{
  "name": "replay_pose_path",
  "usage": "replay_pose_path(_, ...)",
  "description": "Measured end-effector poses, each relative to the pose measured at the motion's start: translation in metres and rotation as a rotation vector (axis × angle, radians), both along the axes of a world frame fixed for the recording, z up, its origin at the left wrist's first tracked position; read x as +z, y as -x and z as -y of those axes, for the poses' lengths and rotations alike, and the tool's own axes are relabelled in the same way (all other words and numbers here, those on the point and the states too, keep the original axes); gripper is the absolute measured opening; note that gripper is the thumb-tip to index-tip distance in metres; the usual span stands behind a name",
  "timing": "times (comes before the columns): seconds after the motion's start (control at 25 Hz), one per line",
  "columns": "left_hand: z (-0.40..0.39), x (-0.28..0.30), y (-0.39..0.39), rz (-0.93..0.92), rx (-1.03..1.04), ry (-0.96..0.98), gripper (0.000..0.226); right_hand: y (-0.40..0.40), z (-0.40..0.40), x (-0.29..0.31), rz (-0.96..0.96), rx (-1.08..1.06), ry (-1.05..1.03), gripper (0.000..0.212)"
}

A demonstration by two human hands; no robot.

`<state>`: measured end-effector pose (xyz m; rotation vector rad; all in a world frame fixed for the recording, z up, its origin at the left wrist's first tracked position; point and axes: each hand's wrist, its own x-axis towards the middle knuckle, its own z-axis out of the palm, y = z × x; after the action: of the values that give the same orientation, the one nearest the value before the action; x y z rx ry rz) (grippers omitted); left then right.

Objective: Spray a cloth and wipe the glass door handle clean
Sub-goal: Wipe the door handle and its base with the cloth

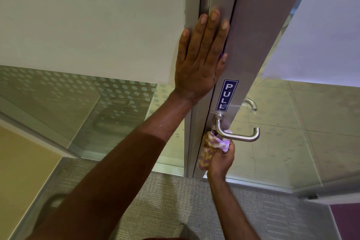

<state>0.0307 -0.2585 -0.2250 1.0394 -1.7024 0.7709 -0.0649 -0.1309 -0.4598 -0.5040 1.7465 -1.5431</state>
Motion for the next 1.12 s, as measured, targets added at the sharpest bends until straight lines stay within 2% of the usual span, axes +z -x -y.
replay_pose_path(0.08, -0.001, 0.0, 0.001, 0.007, 0.002, 0.0, 0.053, 0.0, -0.003, 0.007, -0.015, -0.032, 0.047, 0.048)
replay_pose_path(0.24, 0.0, 0.0, 0.0, 0.007, -0.007, -0.006, 0.053, 0.002, -0.007, -0.005, 0.018, -0.126, -0.001, 0.04)
replay_pose_path(0.4, 0.0, -0.001, 0.0, 0.013, -0.006, -0.007, 0.053, 0.004, -0.014, -0.022, 0.15, -0.232, -0.062, 0.042)
replay_pose_path(0.56, 0.0, 0.0, 0.001, 0.008, 0.0, 0.006, 0.057, 0.004, -0.009, -0.008, 0.221, -0.318, -0.009, 0.051)
replay_pose_path(0.68, -0.001, 0.0, 0.001, 0.009, 0.006, 0.01, 0.056, -0.012, 0.005, 0.004, 0.007, -0.163, 0.068, 0.057)
replay_pose_path(0.84, -0.001, -0.001, 0.001, 0.016, 0.006, 0.003, 0.054, -0.019, 0.011, -0.007, -0.317, 0.038, 0.035, 0.068)
replay_pose_path(1.0, 0.0, 0.0, 0.001, 0.014, 0.0, -0.008, 0.053, -0.008, 0.0, -0.019, -0.886, 0.215, 0.041, 0.065)
replay_pose_path(1.12, -0.001, -0.001, 0.001, 0.005, -0.002, -0.002, 0.054, -0.001, 0.001, -0.019, -1.151, 0.3, 0.02, 0.077)
